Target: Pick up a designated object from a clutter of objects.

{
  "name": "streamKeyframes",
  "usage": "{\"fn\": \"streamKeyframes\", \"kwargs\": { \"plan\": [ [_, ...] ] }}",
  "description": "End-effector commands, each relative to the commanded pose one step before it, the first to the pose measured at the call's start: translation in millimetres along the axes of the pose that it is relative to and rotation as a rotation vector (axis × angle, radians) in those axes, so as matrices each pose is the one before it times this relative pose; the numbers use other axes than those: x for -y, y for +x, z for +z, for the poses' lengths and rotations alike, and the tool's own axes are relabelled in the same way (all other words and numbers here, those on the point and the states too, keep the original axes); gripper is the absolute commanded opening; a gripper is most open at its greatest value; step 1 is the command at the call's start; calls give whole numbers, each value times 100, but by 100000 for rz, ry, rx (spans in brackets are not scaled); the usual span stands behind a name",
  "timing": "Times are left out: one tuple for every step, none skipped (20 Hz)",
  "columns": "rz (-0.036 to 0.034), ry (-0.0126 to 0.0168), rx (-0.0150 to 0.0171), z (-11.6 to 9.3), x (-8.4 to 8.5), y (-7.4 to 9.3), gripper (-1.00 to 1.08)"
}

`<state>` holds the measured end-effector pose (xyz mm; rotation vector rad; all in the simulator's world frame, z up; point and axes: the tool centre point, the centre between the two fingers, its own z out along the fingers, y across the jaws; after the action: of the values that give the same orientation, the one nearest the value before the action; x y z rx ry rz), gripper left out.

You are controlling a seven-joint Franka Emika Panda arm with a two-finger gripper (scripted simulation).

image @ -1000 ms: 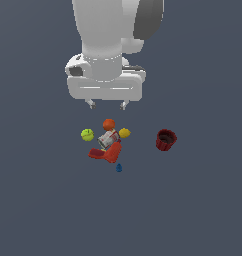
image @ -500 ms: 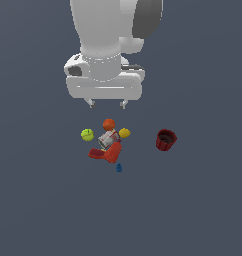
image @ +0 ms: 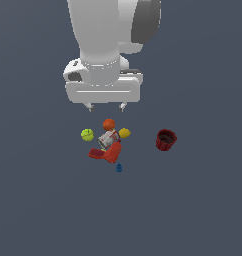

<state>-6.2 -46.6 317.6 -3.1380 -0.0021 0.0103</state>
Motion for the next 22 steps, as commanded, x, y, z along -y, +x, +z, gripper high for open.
{"fn": "streamKeyframes", "kwargs": {
  "plan": [
    [-2900,-227,725,572,-220,189,108],
    [-1436,-102,342,275,-108,92,108],
    [-1559,-104,373,299,-119,98,108],
    [-1684,-104,404,324,-130,102,108],
    [-1807,-101,435,350,-142,106,108],
    [-1935,-97,468,376,-152,110,108],
    [-2061,-90,500,402,-164,112,108],
    [-2188,-81,532,428,-175,114,108],
    [-2316,-69,564,455,-187,115,108],
    [-2426,-54,591,479,-198,113,108],
    [-2448,-35,597,486,-201,107,108],
    [-2451,-16,597,488,-202,101,108],
    [-2454,3,596,491,-203,94,108],
    [-2456,22,595,494,-204,87,108],
    [-2460,41,593,497,-204,81,108],
    [-2461,59,591,499,-204,74,108],
    [-2464,78,588,502,-204,67,108],
    [-2466,97,584,504,-204,60,108],
    [-2469,115,580,507,-204,54,108],
    [-2471,134,575,510,-203,47,108],
    [-2474,152,570,512,-202,41,108],
    [-2477,170,564,515,-201,34,108]
  ]
}}
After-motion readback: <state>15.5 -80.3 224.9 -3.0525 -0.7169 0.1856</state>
